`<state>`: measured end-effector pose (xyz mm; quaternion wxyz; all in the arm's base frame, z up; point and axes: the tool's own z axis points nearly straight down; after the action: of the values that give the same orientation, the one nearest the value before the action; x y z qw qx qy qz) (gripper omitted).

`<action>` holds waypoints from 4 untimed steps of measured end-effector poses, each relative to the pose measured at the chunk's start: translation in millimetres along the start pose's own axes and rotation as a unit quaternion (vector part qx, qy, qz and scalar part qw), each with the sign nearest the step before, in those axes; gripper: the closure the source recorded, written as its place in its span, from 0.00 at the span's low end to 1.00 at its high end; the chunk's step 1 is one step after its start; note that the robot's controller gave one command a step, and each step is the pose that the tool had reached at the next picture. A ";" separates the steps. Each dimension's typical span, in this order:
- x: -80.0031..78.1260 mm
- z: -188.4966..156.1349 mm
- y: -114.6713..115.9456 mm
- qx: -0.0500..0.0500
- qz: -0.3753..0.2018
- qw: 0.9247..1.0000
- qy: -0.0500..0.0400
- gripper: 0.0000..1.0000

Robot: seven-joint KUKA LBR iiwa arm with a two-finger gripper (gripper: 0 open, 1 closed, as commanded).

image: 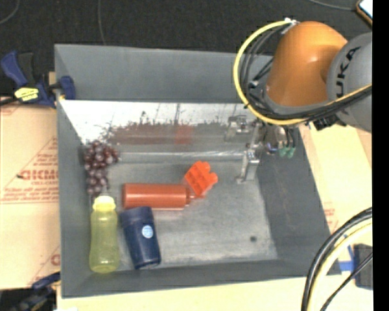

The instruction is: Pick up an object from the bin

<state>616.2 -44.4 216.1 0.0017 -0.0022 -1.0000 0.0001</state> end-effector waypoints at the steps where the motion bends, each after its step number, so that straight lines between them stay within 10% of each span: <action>1: -1.4 -5.1 0.0 0.001 -0.001 1.000 -0.004 0.00; 2: -28.8 124.4 54.3 0.001 -0.108 0.994 -0.006 0.00; 3: -32.0 57.6 78.3 0.003 -0.178 0.984 -0.013 0.00; 4: -28.7 141.6 60.2 0.000 -0.124 0.992 -0.006 0.00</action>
Offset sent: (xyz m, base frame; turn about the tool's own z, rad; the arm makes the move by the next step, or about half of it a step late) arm 0.0301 0.0641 -0.1461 -0.2493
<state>644.7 15.6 74.4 -0.0039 0.1217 -0.9926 0.0003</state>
